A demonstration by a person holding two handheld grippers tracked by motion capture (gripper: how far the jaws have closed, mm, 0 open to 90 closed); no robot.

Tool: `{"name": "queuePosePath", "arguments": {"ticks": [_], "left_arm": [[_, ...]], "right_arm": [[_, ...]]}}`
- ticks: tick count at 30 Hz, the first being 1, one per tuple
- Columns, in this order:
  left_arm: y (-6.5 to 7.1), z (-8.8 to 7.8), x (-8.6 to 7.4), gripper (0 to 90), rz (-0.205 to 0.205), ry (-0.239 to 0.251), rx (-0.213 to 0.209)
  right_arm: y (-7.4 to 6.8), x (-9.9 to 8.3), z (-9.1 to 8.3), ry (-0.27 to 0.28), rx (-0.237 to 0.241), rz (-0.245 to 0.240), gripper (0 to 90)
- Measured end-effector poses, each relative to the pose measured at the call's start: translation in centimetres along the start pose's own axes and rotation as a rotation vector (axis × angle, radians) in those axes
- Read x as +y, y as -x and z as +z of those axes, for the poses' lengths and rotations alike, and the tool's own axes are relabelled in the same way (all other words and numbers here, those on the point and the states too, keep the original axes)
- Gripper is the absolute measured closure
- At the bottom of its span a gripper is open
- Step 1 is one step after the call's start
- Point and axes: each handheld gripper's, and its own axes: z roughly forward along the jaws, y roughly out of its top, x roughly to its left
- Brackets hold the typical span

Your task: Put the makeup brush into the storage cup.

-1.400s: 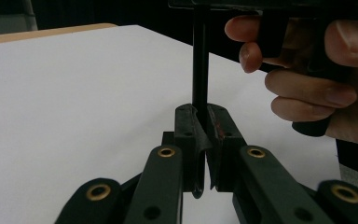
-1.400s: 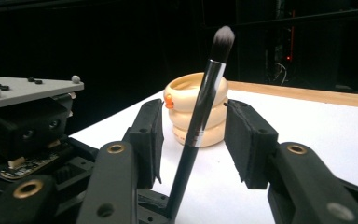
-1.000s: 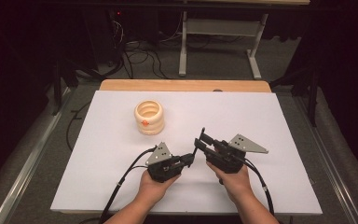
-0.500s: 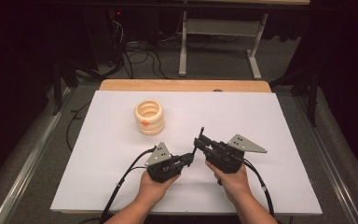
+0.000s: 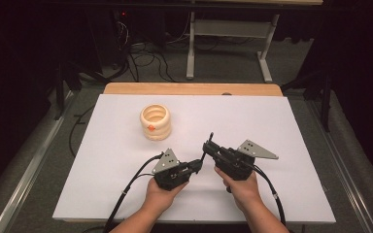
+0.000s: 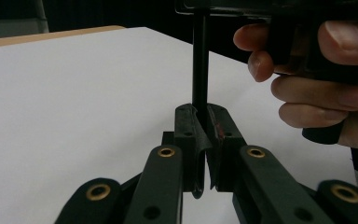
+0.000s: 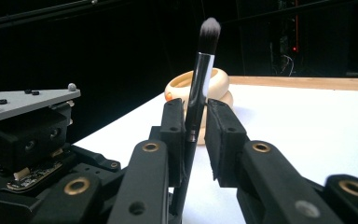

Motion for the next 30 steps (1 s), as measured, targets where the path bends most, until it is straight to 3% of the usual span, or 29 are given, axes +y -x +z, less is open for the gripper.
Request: {"name": "queuePosePath", "arguments": {"ticks": [24, 30], "left_arm": [[-0.03, 0.01, -0.01, 82.4, 0.005, -0.007, 0.003], [-0.23, -0.23, 0.25, 67.1, -0.025, 0.000, 0.011]], "right_arm": [[-0.21, -0.02, 0.00, 0.000, 0.032, 0.007, 85.6], [-0.16, 0.10, -0.16, 0.008, 0.024, -0.004, 85.7]]}}
